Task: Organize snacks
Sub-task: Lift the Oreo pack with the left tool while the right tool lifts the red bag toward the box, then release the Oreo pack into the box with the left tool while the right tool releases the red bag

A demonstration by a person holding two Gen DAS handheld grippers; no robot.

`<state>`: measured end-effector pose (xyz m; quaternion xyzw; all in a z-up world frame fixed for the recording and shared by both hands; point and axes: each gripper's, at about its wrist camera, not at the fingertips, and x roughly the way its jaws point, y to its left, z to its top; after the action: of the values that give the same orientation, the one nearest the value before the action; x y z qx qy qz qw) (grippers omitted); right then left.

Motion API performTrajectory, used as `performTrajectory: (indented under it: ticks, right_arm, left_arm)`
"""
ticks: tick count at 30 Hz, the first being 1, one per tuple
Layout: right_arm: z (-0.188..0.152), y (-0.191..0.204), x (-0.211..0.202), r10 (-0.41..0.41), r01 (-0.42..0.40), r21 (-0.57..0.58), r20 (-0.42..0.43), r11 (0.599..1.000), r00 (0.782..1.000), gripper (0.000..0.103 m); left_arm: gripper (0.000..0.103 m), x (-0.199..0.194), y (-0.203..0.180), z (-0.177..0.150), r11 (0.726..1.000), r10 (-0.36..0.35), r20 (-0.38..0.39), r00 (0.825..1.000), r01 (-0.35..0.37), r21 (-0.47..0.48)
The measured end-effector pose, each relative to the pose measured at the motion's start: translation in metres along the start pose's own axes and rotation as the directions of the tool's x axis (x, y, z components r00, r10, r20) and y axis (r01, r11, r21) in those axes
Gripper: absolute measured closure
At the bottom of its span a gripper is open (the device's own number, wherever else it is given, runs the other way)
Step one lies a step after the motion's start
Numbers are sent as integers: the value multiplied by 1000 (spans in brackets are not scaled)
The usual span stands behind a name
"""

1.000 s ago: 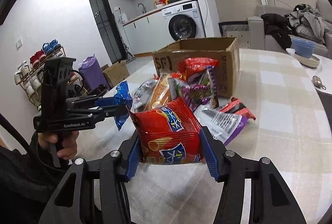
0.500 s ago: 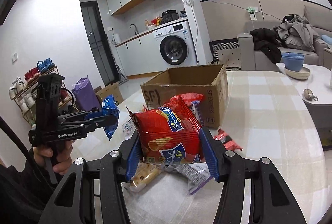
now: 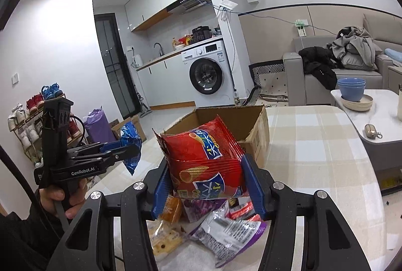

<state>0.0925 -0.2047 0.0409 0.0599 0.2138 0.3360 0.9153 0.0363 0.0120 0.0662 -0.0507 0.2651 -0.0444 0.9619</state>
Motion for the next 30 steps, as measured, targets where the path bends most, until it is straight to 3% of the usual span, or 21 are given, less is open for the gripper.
performTrajectory:
  ticks: [30]
  right_arm:
    - [43, -6, 52, -4, 5, -34, 43, 999, 999, 48]
  left_arm:
    - [61, 66, -12, 71, 999, 52, 8, 999, -52, 10]
